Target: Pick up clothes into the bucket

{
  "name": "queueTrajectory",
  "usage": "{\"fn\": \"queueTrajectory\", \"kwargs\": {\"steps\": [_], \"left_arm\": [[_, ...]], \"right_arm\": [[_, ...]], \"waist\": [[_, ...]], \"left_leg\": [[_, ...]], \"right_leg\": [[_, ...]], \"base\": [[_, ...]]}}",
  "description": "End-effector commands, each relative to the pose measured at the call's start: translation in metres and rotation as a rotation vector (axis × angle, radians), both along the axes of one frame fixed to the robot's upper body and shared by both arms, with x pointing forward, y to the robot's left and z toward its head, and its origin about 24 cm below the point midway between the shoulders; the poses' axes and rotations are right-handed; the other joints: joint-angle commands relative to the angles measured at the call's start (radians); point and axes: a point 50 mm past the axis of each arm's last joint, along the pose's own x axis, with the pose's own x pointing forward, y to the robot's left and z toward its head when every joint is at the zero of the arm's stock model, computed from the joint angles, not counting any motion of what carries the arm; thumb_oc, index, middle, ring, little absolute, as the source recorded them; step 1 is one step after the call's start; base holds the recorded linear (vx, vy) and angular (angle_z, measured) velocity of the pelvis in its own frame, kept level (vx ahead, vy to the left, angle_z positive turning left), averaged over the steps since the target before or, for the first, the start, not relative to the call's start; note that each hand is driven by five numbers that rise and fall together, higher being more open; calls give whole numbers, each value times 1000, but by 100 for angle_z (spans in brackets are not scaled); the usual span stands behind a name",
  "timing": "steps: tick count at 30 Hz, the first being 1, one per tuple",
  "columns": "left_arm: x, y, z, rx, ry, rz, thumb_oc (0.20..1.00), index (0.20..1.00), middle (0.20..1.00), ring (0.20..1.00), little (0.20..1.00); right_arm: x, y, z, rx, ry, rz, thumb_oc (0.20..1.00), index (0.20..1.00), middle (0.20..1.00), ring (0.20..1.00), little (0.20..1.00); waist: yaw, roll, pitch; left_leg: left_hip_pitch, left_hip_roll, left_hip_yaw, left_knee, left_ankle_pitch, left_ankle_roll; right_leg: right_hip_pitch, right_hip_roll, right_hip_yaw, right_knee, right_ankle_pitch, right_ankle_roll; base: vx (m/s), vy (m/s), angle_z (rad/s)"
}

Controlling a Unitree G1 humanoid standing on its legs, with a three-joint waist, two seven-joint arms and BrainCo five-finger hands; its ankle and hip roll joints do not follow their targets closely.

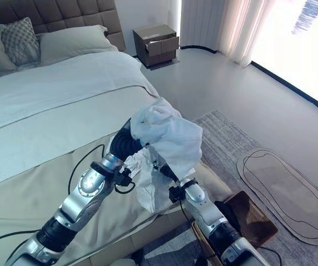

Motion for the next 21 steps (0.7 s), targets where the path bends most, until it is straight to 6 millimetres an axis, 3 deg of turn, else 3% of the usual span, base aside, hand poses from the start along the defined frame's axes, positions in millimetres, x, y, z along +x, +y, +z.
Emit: {"fn": "queueTrajectory", "kwargs": {"steps": [1,5,11,14,15,17,18,19,20,21], "left_arm": [[5,10,25,-75,-111,48,200,200,200,200,200],[5,26,16,-83,-79,128,200,200,200,200,200],[2,52,-26,45,53,252,200,200,200,200,200],[-2,48,-44,142,92,217,200,200,200,200,200],[-5,48,-63,209,155,199,200,200,200,200,200],[-5,48,-63,209,155,198,200,200,200,200,200],[-8,46,-81,267,217,180,263,263,263,263,263],[-9,44,-91,302,248,166,561,561,561,561,561],[-10,41,-97,332,259,153,1000,1000,1000,1000,1000],[-12,38,-110,429,272,138,1000,1000,1000,1000,1000]], "right_arm": [[5,0,18,70,-89,-59,200,200,200,200,200],[-3,-23,11,138,-57,-181,200,200,200,200,200],[-17,-63,9,212,-60,-336,200,200,200,200,200],[-19,-76,9,228,-64,-405,200,200,200,200,200],[-20,-85,11,268,-78,-452,200,200,200,200,200],[-21,-85,11,268,-78,-453,200,200,200,200,200],[-21,-93,12,283,-86,-491,200,200,200,200,200],[-21,-98,14,285,-99,-513,200,200,200,200,200],[-21,-102,15,286,-105,-530,200,200,200,200,200],[-22,-109,17,309,-118,-569,200,200,200,200,200]], "waist": [[13,-39,-28],[0,-38,-28],[-14,-40,-28],[-23,-40,-29],[-34,-38,-28],[-32,-38,-29],[-41,-38,-28],[-44,-36,-28],[-48,-36,-27],[-59,-36,-27]], "left_leg": [[8,41,34,-7,-28,-15],[11,43,37,-8,-28,-15],[12,44,41,-6,-30,-14],[15,44,46,-5,-33,-12],[18,44,51,-4,-38,-10],[18,44,53,-4,-38,-10],[21,44,59,1,-43,-7],[23,44,63,3,-46,-6],[24,44,65,4,-47,-6],[25,44,71,7,-49,-4]], "right_leg": [[-18,-67,8,19,52,61],[-20,-67,10,19,51,61],[-23,-64,19,20,51,60],[-25,-64,27,20,51,62],[-28,-64,36,19,51,63],[-28,-64,37,20,51,63],[-32,-65,45,20,53,65],[-35,-65,51,22,53,65],[-37,-64,55,23,53,65],[-41,-64,63,26,52,65]], "base": [[0,0,0],[4,1,-3],[2,-5,-4],[0,0,0],[3,5,-3],[2,3,-7],[-1,6,-12],[0,6,-22],[5,0,-21],[5,-6,-19]]}}
